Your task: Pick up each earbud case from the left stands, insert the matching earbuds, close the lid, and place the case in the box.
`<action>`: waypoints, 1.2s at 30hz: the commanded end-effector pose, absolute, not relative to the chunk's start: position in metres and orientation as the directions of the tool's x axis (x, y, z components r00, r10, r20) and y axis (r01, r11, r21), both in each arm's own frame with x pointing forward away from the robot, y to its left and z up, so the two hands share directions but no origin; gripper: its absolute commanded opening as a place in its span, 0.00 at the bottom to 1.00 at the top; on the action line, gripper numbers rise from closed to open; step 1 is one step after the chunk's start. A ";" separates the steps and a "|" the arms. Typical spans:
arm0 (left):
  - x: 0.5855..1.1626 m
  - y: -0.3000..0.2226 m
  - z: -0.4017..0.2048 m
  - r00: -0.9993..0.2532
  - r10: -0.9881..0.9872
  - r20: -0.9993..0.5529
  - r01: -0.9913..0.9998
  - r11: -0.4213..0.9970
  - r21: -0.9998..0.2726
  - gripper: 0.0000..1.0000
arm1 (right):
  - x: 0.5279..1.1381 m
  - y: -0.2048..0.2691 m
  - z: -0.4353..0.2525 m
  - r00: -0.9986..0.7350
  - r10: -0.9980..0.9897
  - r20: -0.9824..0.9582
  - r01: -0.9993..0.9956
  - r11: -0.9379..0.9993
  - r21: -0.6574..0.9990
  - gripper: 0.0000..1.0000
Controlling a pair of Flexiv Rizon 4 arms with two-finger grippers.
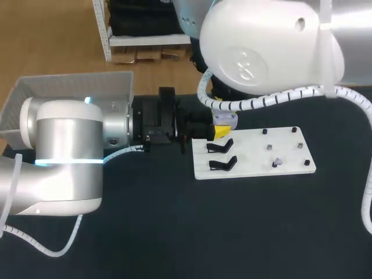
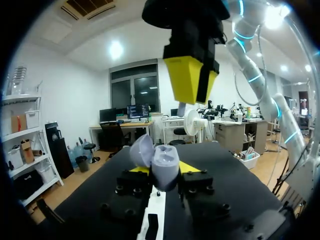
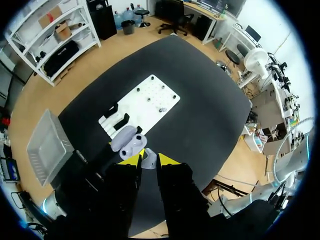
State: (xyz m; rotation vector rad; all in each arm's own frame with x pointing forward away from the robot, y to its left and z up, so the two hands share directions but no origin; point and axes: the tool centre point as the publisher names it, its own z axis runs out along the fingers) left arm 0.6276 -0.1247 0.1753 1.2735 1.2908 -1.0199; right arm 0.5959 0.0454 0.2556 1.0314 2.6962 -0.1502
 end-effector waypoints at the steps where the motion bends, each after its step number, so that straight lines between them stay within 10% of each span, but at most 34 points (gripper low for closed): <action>1: 0.626 -0.126 0.173 0.075 0.128 -0.989 0.991 0.097 0.088 0.00 | 0.600 0.051 0.250 -0.739 0.617 -0.270 0.643 0.765 -0.015 0.00; 36: 0.626 -0.126 0.173 0.075 0.128 -0.989 0.991 0.097 0.088 0.00 | 0.615 0.036 0.224 -0.791 0.565 -0.235 0.593 0.803 -0.065 0.00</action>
